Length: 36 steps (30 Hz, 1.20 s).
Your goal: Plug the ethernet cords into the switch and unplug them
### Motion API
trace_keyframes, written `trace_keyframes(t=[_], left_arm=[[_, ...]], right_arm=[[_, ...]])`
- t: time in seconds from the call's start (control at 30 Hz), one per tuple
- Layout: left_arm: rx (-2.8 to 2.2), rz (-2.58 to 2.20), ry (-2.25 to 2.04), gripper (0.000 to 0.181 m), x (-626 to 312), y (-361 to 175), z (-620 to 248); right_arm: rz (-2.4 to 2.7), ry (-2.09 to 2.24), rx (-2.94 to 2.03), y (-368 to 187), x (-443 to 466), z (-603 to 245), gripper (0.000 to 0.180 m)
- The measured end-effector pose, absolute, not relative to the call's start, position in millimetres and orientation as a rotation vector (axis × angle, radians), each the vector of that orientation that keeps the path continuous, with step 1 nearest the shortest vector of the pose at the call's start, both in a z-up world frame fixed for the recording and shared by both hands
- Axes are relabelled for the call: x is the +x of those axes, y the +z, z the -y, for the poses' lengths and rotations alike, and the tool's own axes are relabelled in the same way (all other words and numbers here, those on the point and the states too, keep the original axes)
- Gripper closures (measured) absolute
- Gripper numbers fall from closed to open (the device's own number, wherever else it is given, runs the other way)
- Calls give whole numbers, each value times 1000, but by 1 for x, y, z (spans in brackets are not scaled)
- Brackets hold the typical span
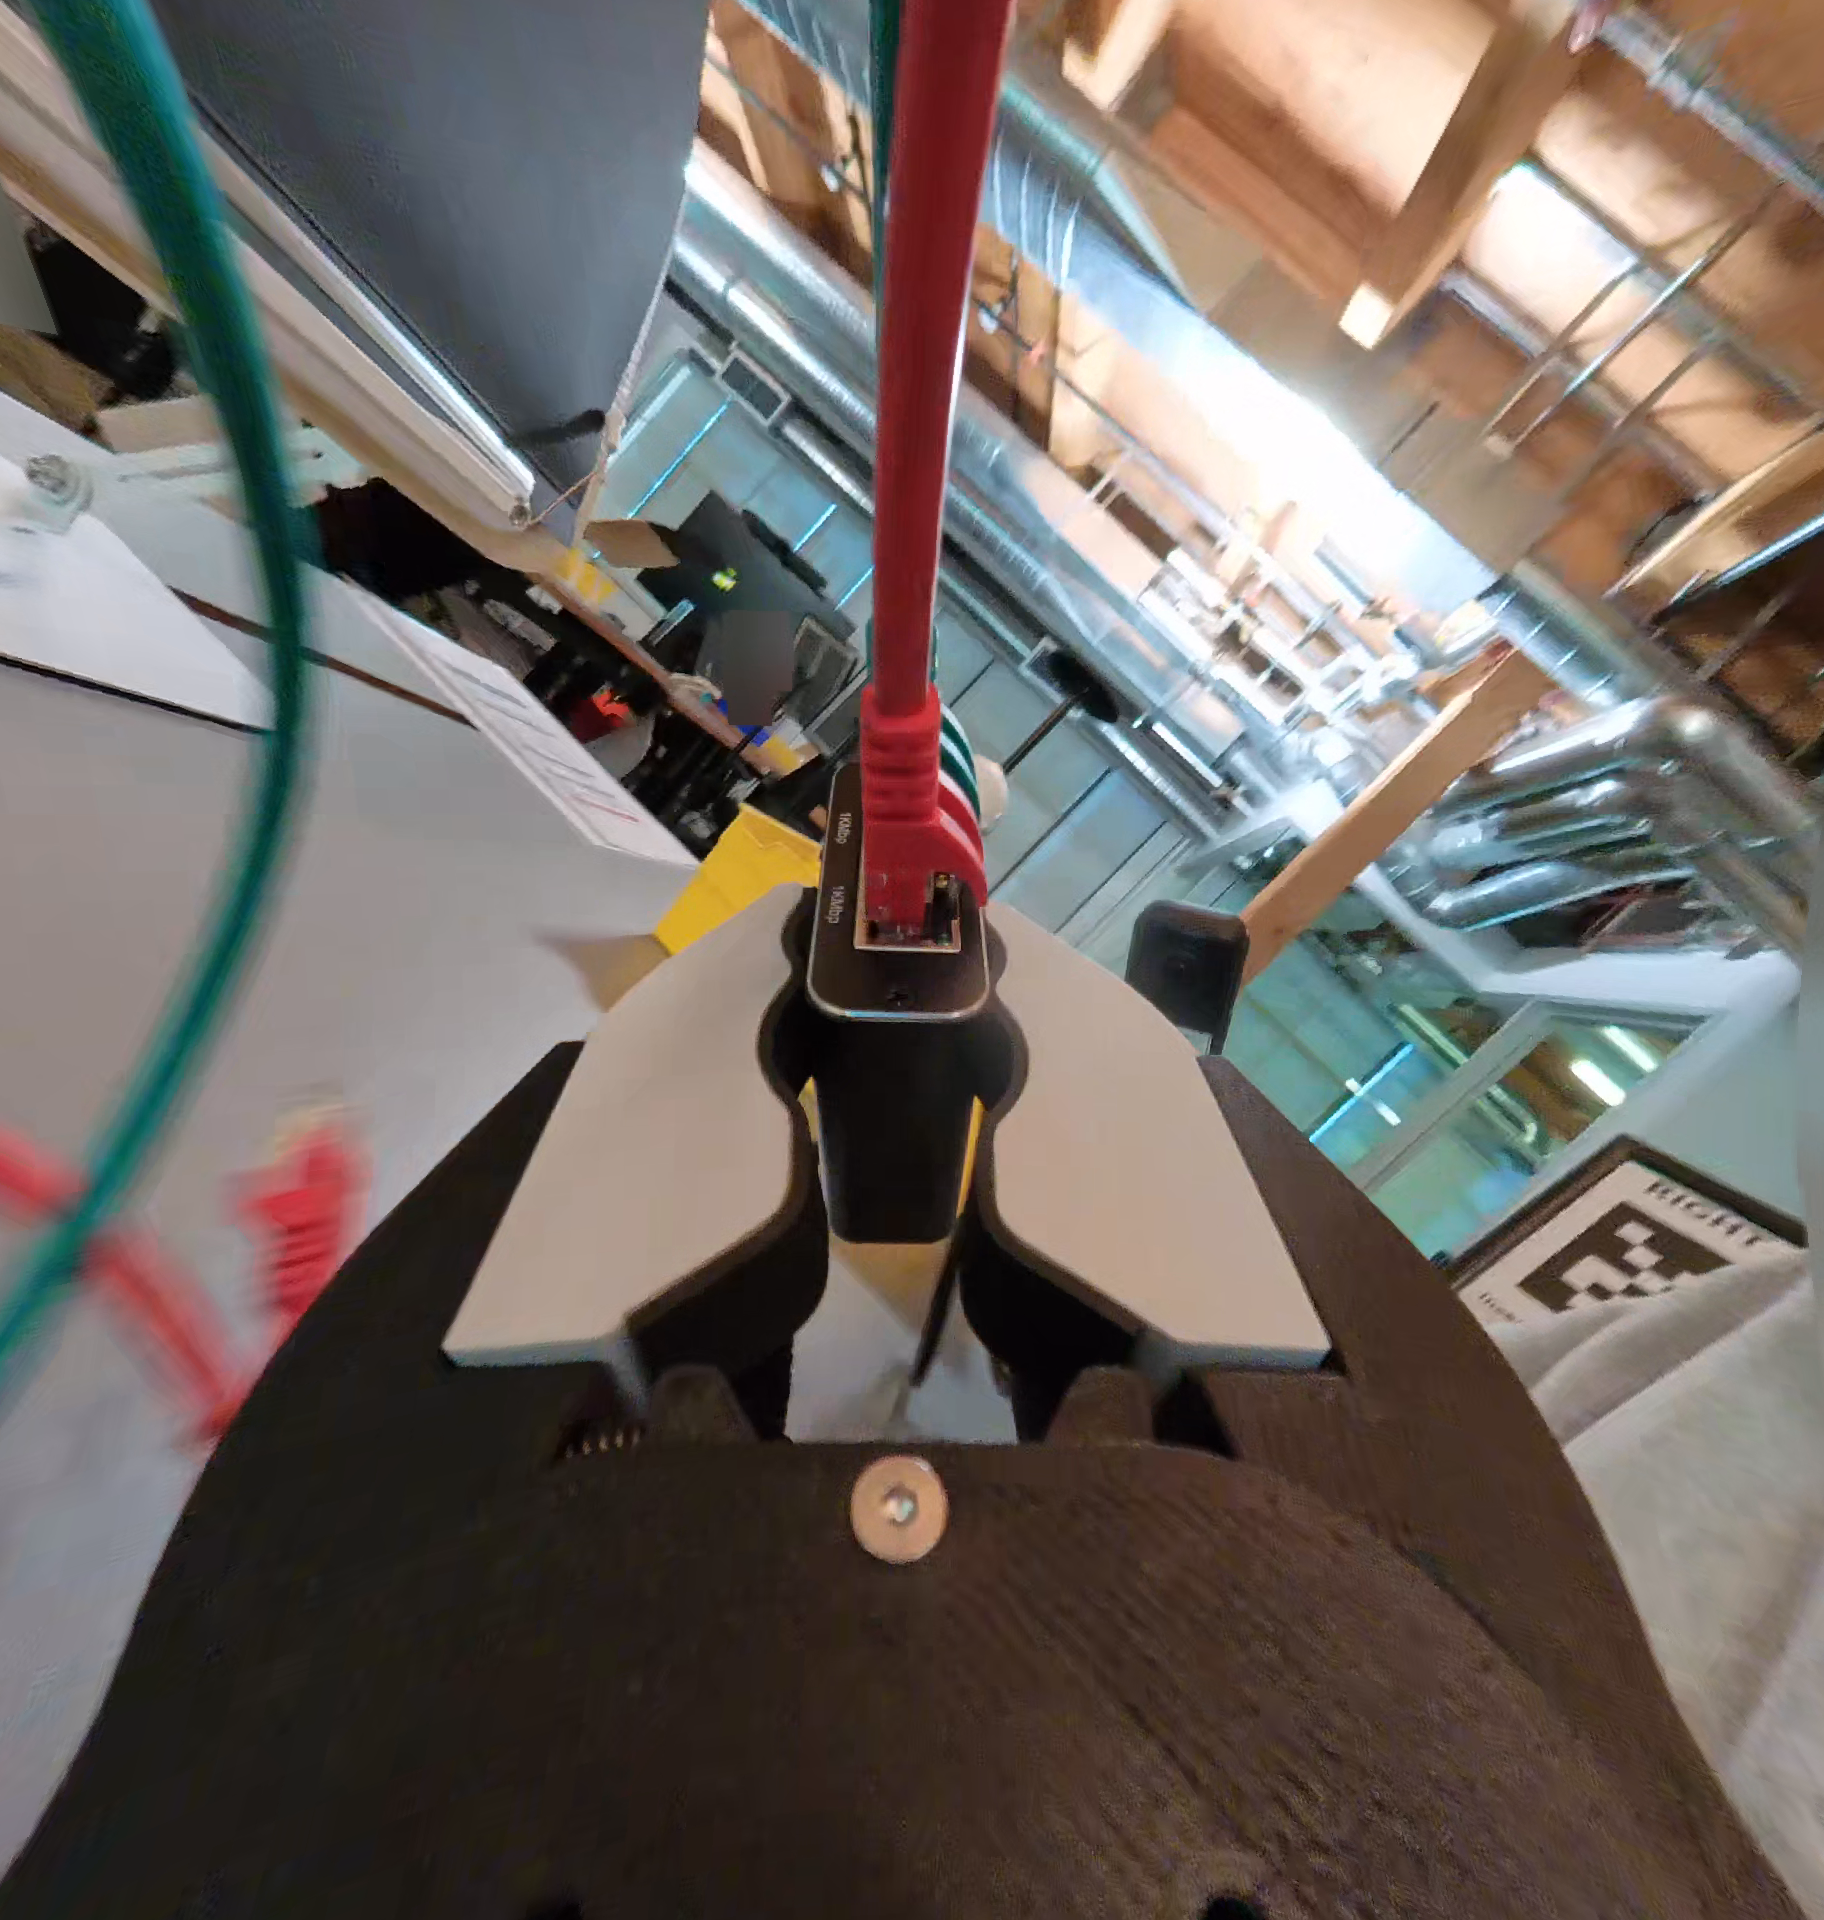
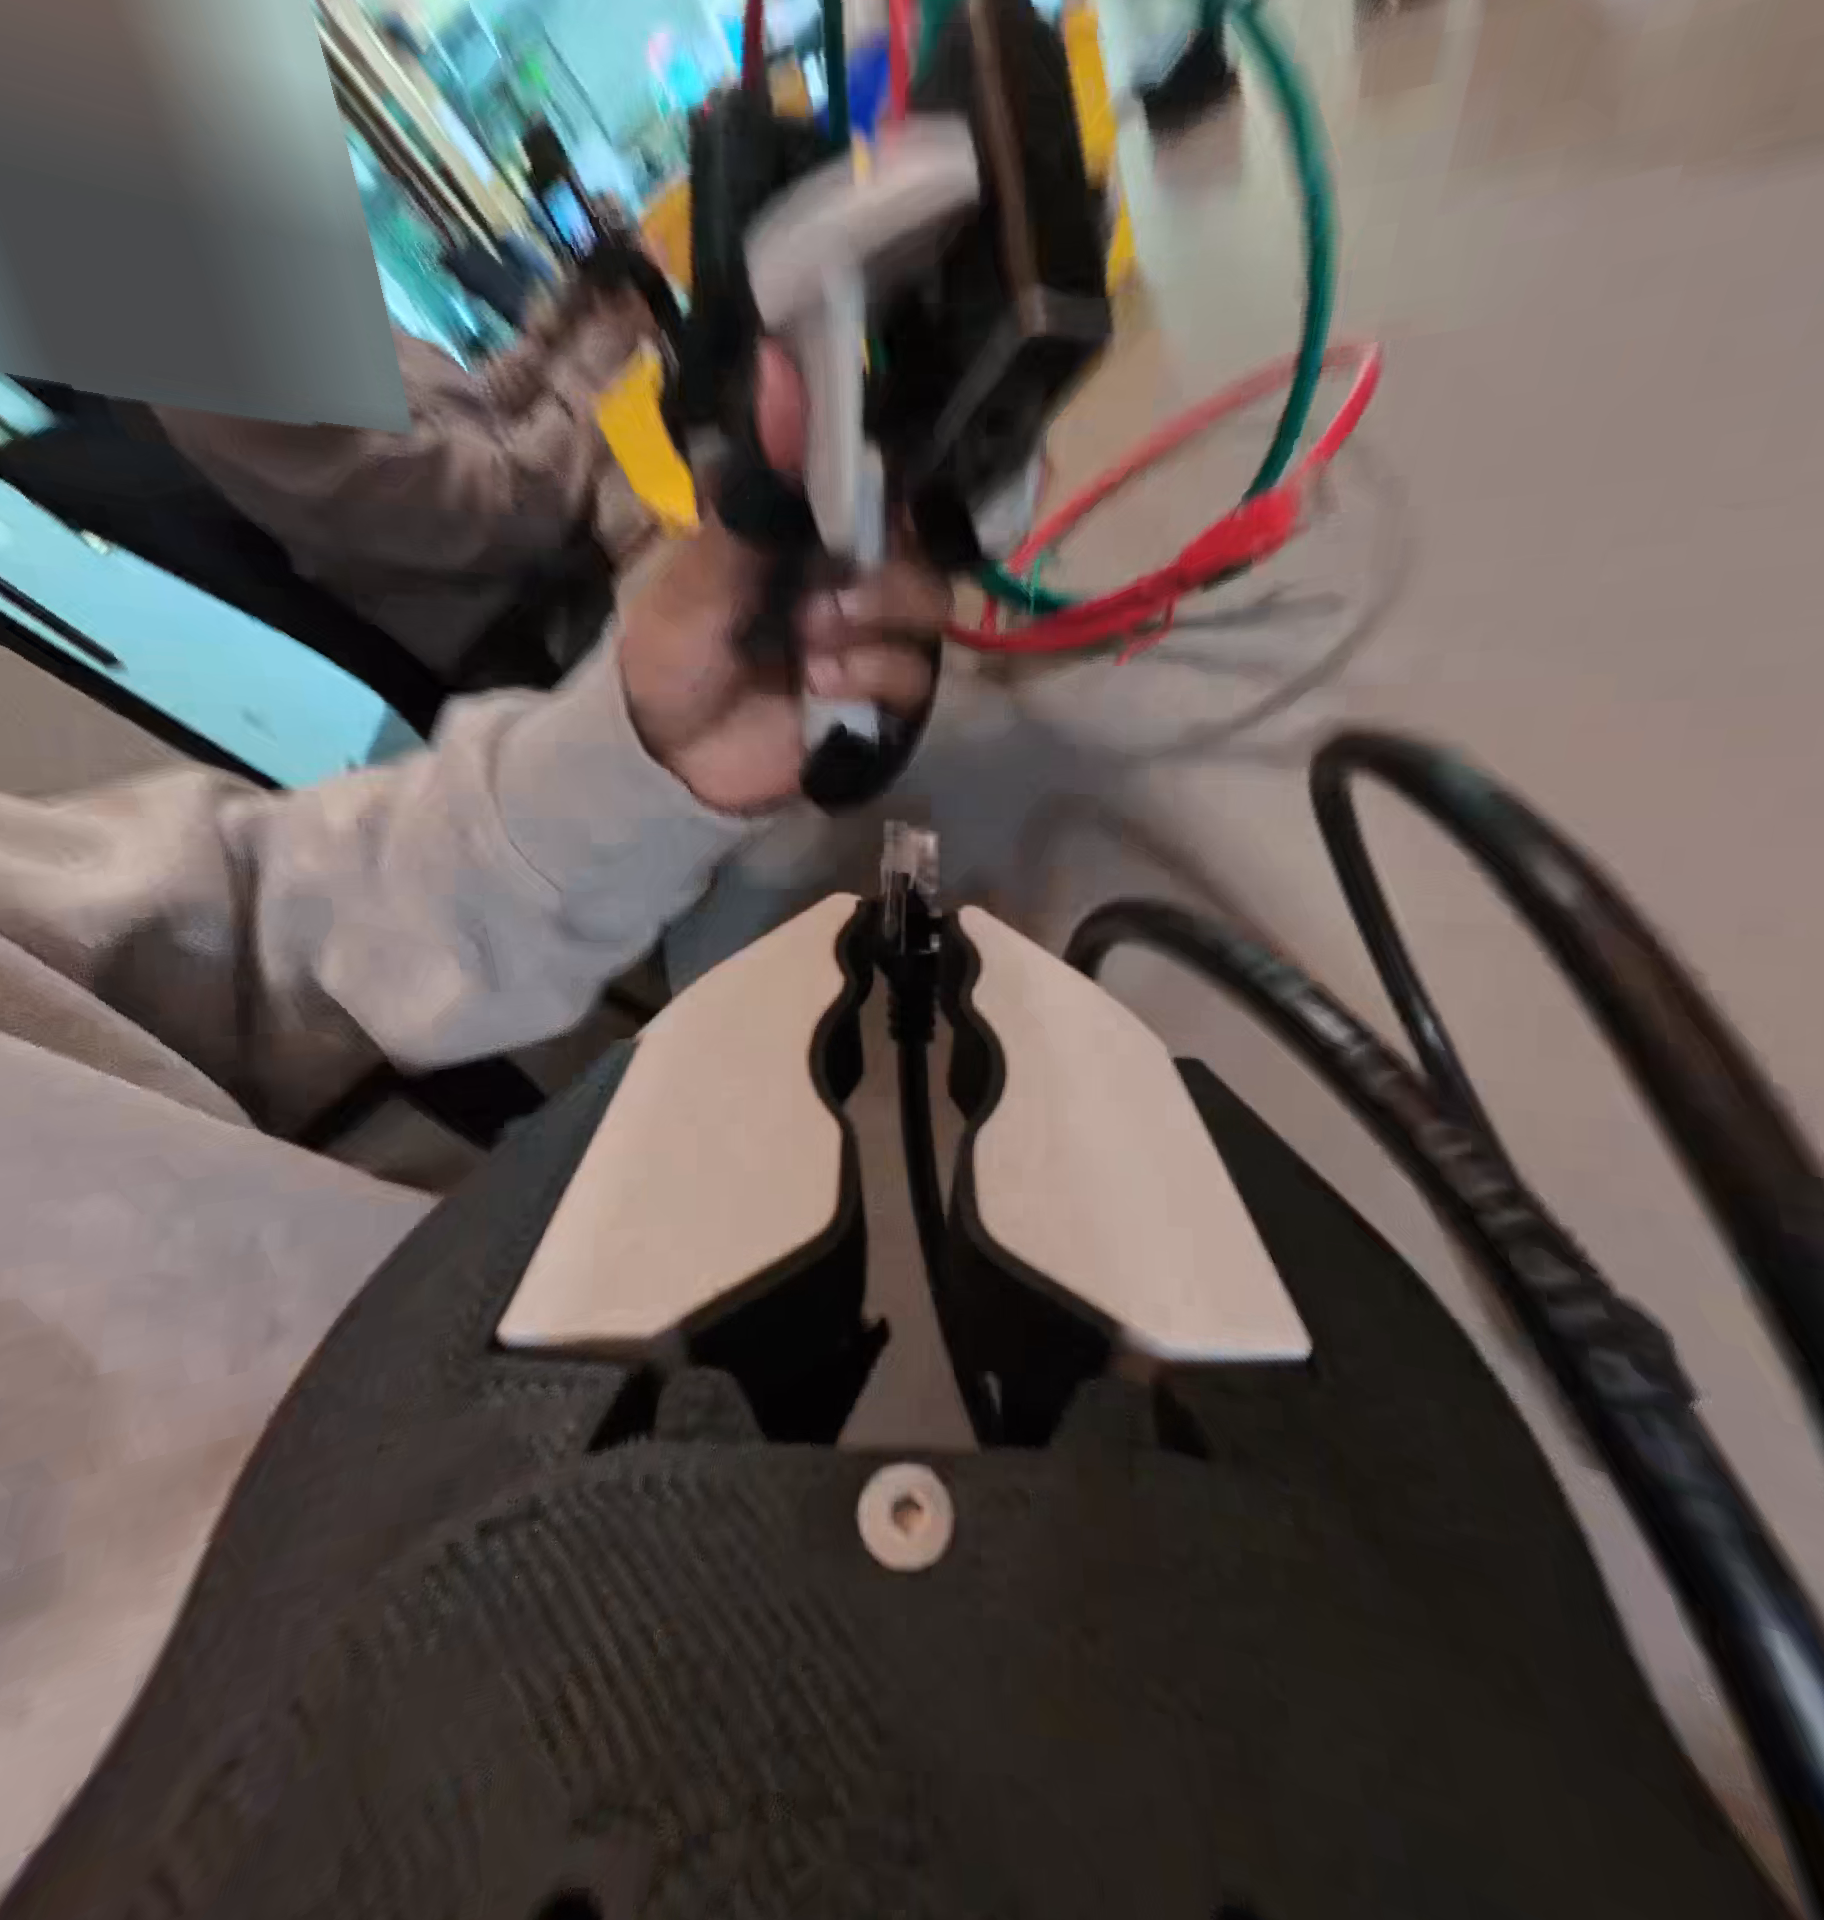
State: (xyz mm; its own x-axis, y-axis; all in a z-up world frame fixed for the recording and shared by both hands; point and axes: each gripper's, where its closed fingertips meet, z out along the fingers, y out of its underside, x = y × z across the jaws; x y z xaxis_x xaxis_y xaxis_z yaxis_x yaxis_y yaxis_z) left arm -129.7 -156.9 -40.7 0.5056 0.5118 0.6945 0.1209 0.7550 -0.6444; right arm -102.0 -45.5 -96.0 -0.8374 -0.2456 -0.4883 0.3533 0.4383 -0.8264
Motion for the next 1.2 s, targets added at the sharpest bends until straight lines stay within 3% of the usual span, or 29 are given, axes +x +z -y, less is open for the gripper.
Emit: trace_keyframes(t=[0.1, 0.27, 0.37, 0.53, 0.73, 0.93, 1.1, 1.2], left_arm=[[-703, 1003, 224, 155, -130, -39, 147], [-778, 996, 200, 155, -134, -47, 134], [-790, 990, 179, 154, -134, -51, 130], [-822, 993, 151, 155, -136, -59, 124], [-829, 993, 136, 155, -136, -61, 122], [-816, 1004, 112, 154, -138, -66, 123], [-817, 1005, 102, 155, -138, -68, 122], [-819, 1004, 93, 155, -139, -68, 120]], right_arm=[[-2209, -1488, 9, -100, -116, 44, 167], [-1878, -1483, 285, -91, -139, 42, 167], [-1983, -1540, 330, -101, -160, 41, 164], [-2198, -1737, 309, -96, -191, 34, 139], [-2449, -1964, 223, -73, -213, 12, 137], [-2688, -1508, 213, -126, -192, 11, 136], [-2908, -1220, 187, -177, -184, 16, 112], [-2941, -1182, 170, -187, -184, 18, 121]])
